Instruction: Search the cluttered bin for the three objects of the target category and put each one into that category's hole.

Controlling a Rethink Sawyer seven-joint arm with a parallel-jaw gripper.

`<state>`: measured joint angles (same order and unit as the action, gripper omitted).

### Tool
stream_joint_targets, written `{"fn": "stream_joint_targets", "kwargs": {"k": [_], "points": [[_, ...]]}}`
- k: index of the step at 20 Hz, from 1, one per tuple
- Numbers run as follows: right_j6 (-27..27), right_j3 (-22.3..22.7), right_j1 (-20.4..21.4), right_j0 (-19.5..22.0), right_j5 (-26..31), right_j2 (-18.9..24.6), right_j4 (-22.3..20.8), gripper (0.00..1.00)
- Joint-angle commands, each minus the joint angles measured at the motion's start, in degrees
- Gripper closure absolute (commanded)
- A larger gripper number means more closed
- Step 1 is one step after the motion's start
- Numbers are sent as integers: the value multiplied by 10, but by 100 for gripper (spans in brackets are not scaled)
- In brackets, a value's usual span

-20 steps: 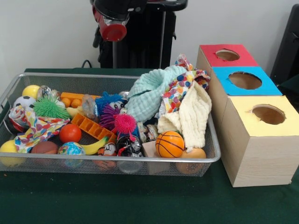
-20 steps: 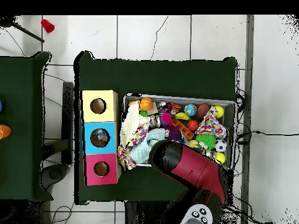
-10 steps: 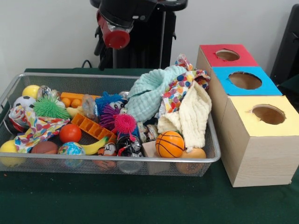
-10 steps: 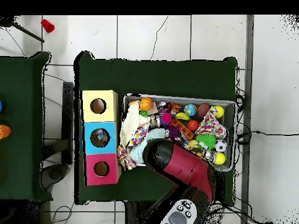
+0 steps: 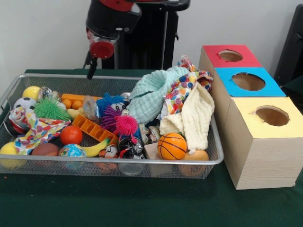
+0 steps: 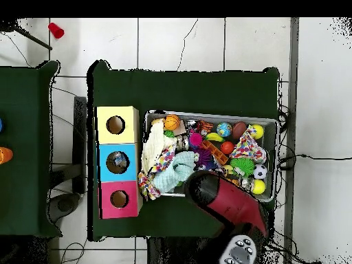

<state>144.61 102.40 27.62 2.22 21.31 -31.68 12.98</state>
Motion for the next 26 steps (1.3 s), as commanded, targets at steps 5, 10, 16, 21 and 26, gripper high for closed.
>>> {"fn": "stream_joint_targets", "kwargs": {"k": [5,10,16,21,26], "points": [[-274,19,129,117,92,219,-192,0],[-309,36,157,163,90,303,-261,0],[-336,36,161,204,99,362,-318,0],[-374,25,159,227,110,394,-365,0],[-403,8,123,265,99,439,-410,0]]}}
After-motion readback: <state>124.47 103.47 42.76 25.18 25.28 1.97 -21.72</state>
